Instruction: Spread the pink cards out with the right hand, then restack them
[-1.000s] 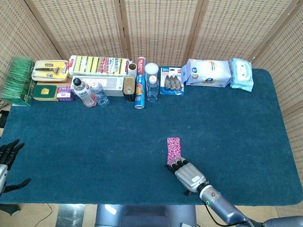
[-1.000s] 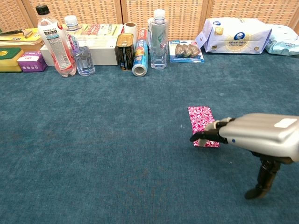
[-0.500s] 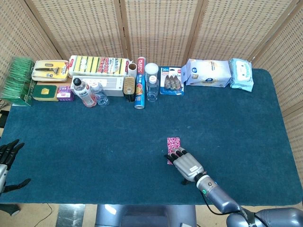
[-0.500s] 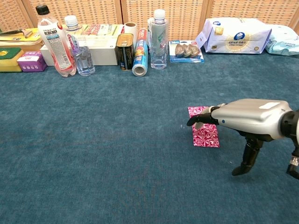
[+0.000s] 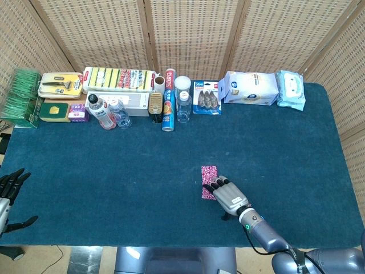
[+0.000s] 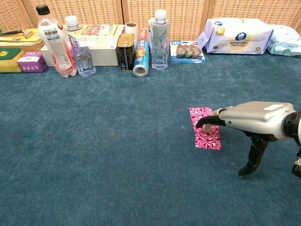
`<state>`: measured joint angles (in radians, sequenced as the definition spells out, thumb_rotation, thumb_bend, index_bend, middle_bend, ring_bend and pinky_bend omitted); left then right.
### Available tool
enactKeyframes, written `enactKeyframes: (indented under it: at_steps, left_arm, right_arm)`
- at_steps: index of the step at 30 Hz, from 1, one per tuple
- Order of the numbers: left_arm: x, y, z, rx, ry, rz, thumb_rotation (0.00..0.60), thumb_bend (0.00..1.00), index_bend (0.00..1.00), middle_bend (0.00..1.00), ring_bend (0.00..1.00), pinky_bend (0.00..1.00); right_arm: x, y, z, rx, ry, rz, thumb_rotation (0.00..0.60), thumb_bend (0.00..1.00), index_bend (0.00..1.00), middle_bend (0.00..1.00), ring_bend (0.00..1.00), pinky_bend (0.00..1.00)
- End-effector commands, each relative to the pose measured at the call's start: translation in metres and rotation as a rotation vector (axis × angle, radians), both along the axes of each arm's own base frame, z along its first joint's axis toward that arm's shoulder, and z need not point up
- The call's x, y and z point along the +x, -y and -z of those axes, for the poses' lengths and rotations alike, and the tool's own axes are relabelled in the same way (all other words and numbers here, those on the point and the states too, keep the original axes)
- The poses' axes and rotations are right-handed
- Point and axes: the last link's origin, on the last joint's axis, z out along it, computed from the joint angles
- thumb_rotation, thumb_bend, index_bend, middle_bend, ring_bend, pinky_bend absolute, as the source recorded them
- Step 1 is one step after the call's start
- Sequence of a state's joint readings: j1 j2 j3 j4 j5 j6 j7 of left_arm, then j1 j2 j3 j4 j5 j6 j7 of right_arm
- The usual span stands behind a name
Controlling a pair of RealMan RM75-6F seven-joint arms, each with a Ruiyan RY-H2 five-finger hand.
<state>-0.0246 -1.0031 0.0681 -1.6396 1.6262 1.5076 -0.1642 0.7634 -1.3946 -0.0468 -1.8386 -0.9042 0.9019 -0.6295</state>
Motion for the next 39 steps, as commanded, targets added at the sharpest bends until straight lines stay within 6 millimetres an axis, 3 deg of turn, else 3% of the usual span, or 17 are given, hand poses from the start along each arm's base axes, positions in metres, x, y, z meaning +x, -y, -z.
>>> enactKeyframes:
  at_steps: [1, 18, 28, 34, 39]
  left_arm:
    - [0.0, 0.0, 0.0, 0.001, 0.0, 0.0, 0.6, 0.05, 0.0, 0.0, 0.0, 0.0]
    - [0.001, 0.001, 0.002, -0.005, -0.001, 0.003, 0.6, 0.05, 0.0, 0.0, 0.0, 0.0]
    - [0.001, 0.002, 0.002, -0.006, -0.001, 0.005, 0.6, 0.05, 0.0, 0.0, 0.0, 0.0]
    - [0.001, 0.002, 0.002, -0.002, 0.002, 0.005, 0.6, 0.05, 0.0, 0.0, 0.0, 0.0]
    - [0.001, 0.002, 0.002, -0.004, 0.002, 0.007, 0.6, 0.05, 0.0, 0.0, 0.0, 0.0]
  right_arm:
    - [-0.003, 0.0, -0.002, -0.006, -0.011, 0.009, 0.6, 0.0, 0.1, 0.2, 0.05, 0.01]
    - [-0.016, -0.008, -0.019, -0.037, -0.064, 0.031, 0.6, 0.0, 0.14, 0.31, 0.15, 0.16]
    - [-0.02, -0.015, -0.03, -0.044, -0.099, 0.043, 0.6, 0.0, 0.16, 0.32, 0.17, 0.18]
    - [-0.009, -0.02, -0.037, -0.063, -0.077, 0.016, 0.6, 0.0, 0.17, 0.31, 0.16, 0.18]
    - [0.008, -0.014, -0.038, -0.102, -0.011, -0.041, 0.6, 0.0, 0.17, 0.23, 0.07, 0.11]
